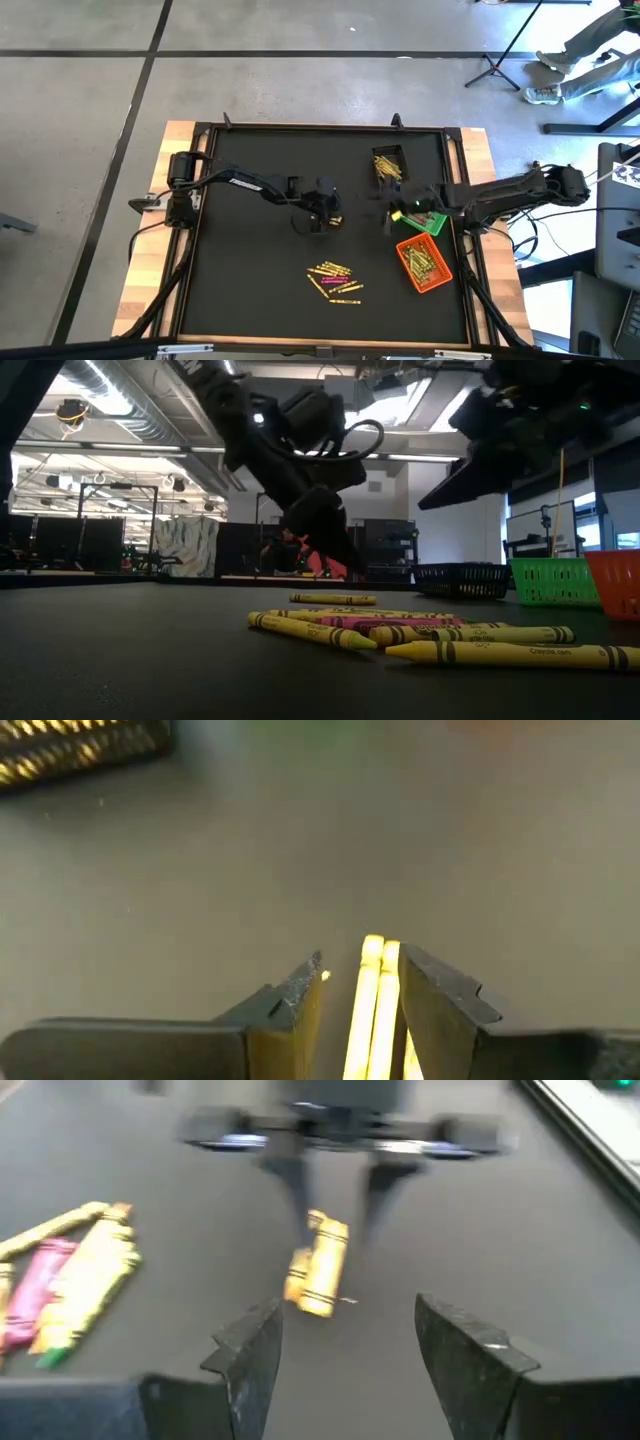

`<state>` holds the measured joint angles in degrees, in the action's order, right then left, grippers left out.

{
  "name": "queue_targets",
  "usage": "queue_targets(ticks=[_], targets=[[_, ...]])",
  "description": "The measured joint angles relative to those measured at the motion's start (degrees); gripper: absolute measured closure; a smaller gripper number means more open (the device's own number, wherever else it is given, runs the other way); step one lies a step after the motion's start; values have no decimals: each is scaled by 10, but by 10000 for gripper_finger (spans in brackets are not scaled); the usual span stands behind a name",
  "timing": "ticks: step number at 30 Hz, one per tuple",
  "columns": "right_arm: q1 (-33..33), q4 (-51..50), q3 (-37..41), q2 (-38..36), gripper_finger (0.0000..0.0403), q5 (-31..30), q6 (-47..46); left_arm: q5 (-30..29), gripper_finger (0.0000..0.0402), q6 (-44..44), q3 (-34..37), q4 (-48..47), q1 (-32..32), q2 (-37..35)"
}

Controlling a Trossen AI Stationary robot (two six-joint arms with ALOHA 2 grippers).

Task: Sort crayons
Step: Put the yellow crayon into the black basket

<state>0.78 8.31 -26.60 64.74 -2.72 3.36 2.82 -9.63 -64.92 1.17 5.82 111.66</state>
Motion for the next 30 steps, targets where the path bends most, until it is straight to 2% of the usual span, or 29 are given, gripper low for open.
queue_targets(ticks=[7, 11, 30], targets=[[-77, 163, 75, 0, 175, 0, -35, -3, 284, -30, -61, -177, 12, -1], [-107, 224, 96, 0, 175, -14, -36, -3, 284, -30, -61, -183, 23, -1], [-117, 228, 96, 1, 175, -22, -29, -6, 285, -30, -58, -181, 24, 40]])
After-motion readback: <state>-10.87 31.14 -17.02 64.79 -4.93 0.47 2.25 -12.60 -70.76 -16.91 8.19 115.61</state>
